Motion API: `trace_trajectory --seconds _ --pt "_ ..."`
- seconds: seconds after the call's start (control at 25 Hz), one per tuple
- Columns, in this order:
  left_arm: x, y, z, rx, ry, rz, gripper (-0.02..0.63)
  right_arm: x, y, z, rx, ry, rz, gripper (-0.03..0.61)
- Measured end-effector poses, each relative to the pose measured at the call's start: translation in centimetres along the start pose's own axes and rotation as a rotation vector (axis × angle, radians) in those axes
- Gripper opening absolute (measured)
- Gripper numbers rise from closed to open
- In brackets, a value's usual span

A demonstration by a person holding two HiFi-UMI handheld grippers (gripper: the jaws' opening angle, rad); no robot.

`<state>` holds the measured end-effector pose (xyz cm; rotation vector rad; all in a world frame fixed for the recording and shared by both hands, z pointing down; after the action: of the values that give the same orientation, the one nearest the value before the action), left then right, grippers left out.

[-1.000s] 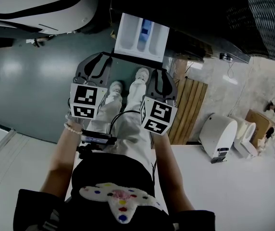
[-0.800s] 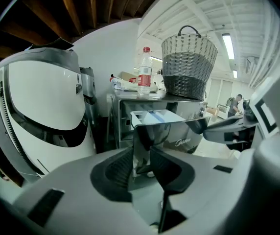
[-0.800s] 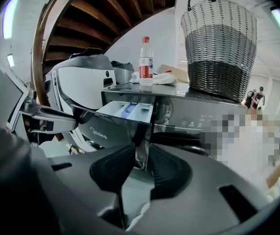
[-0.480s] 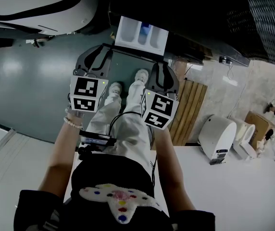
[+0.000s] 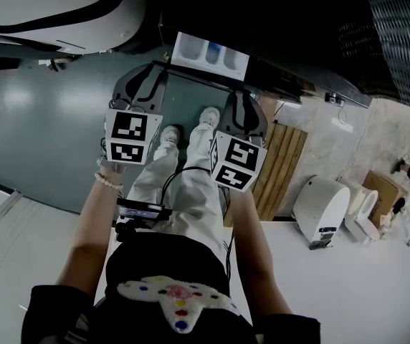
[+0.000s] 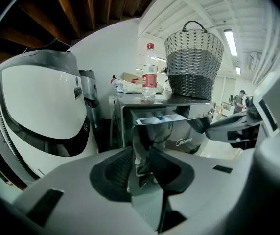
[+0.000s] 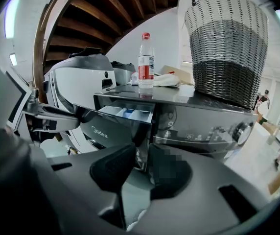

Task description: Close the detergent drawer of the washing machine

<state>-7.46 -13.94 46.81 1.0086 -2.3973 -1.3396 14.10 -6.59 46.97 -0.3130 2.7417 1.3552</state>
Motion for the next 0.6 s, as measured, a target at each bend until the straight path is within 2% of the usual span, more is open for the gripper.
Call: trace_trajectory --seconds 0.6 --pt "1.2 -1.6 -2.5 -0.005 -0.065 0.032 0.106 -0.3 -2.3 -2.7 0.002 -0.006 0.014 0.089"
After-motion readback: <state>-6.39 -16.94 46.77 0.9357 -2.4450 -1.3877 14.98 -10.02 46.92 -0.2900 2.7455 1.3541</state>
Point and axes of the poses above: the fingertips, and each gripper's own axes: z backward along the fingers, x to its left, y out of its underside, the point moved 8 cm from there along z, backward along the fingers, and after that the axes turned 13 degrees about -z, right-handed, at the moved point
